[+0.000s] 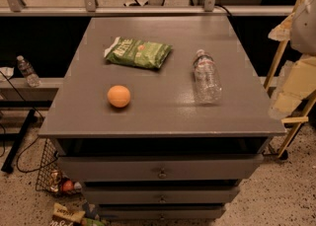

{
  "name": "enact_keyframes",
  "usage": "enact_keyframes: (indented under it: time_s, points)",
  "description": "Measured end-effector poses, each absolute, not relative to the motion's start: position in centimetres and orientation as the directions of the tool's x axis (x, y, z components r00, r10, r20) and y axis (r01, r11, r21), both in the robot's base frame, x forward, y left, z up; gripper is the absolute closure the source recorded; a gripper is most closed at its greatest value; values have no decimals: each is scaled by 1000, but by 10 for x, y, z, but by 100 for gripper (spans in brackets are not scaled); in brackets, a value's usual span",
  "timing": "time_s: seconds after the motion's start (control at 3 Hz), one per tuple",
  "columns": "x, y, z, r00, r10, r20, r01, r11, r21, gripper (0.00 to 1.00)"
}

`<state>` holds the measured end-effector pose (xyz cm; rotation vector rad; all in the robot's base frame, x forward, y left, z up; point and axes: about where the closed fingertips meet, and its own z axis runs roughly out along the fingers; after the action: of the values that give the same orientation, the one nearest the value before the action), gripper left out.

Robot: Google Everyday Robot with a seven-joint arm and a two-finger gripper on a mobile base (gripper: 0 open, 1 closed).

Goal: Place water bottle upright

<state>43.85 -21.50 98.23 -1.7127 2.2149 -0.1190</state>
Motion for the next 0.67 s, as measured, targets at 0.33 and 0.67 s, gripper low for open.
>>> enact_keyframes:
  time_s: [0.33, 0.67]
  points:
    - [438, -215, 982, -217, -953, -213, -924, 271, -269, 0]
    - [446, -210, 981, -276, -933, -233, -909, 331, -251, 0]
